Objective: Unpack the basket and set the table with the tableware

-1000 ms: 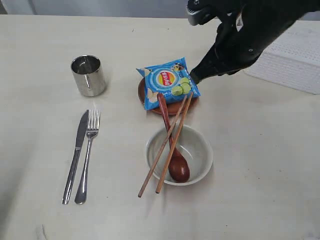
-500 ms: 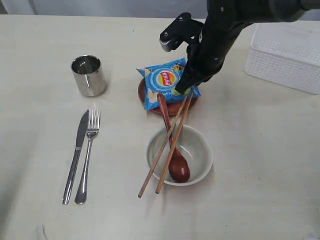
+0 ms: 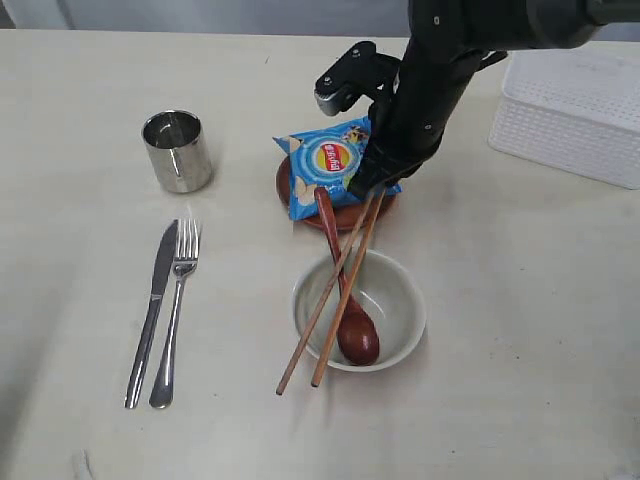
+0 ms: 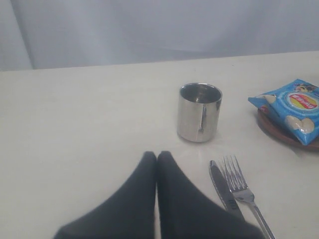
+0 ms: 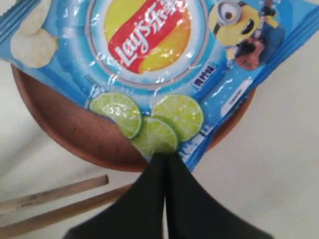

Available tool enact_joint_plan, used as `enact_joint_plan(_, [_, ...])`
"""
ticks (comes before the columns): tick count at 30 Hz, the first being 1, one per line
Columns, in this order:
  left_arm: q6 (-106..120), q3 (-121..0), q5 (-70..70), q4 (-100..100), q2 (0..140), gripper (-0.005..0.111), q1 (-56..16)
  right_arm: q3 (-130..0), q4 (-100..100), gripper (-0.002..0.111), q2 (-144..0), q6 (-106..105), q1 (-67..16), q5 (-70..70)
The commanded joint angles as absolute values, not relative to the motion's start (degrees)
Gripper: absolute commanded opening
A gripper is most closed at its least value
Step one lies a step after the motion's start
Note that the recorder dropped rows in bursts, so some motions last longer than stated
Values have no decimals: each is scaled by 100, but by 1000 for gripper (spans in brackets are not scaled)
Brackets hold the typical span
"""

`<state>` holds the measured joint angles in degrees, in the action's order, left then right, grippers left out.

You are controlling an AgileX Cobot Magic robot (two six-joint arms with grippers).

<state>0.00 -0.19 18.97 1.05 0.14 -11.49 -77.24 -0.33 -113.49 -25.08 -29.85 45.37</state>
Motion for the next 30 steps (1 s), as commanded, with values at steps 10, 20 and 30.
enact_joint_plan(10, [0, 0, 1852, 126, 0, 0, -1137, -7754, 137, 0, -11211, -2616, -3010, 4832])
enact_joint_plan(20, [0, 0, 1852, 126, 0, 0, -1137, -7754, -54, 0, -11211, -2616, -3010, 4800])
enact_joint_plan(30, [0, 0, 1852, 126, 0, 0, -1137, -7754, 0, 0, -11211, -2886, -3163, 4982])
